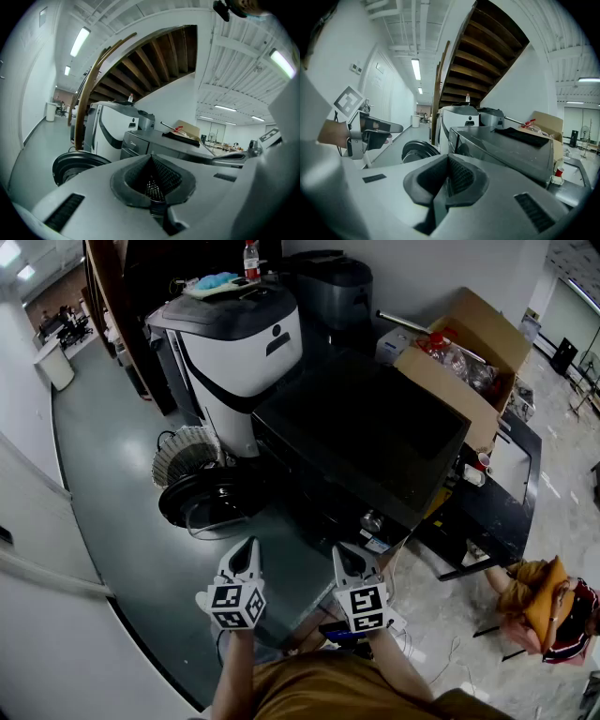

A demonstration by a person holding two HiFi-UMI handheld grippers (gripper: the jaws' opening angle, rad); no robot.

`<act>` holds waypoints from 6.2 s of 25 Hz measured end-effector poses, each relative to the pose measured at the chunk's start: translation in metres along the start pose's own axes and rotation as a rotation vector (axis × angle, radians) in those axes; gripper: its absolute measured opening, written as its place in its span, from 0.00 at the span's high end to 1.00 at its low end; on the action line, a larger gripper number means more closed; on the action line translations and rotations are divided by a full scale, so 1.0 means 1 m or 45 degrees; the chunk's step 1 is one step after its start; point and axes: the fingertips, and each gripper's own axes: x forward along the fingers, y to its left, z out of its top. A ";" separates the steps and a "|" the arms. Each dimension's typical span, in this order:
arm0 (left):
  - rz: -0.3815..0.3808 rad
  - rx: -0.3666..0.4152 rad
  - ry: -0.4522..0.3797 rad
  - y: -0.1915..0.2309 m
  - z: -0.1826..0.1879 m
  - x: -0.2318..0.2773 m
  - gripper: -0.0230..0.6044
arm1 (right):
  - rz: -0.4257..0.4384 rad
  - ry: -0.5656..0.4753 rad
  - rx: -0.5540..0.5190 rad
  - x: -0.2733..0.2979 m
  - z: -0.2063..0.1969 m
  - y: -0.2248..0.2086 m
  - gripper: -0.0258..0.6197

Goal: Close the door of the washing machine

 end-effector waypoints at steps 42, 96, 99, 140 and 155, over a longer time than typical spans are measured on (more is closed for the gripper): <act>0.158 0.122 0.409 0.251 -0.110 0.051 0.71 | -0.001 0.239 -0.023 0.137 -0.035 0.098 0.94; 0.129 0.022 0.674 0.181 -0.184 0.054 0.76 | 0.018 0.298 0.052 0.094 -0.068 0.053 0.94; 0.131 0.038 0.696 0.167 -0.187 0.054 0.77 | 0.022 0.287 0.057 0.087 -0.068 0.044 0.94; 0.102 0.011 0.751 0.059 -0.202 0.080 0.76 | -0.098 0.272 0.152 0.007 -0.096 -0.059 0.94; 0.024 -0.011 0.760 0.029 -0.204 0.095 0.74 | -0.158 0.267 0.170 -0.009 -0.098 -0.074 0.94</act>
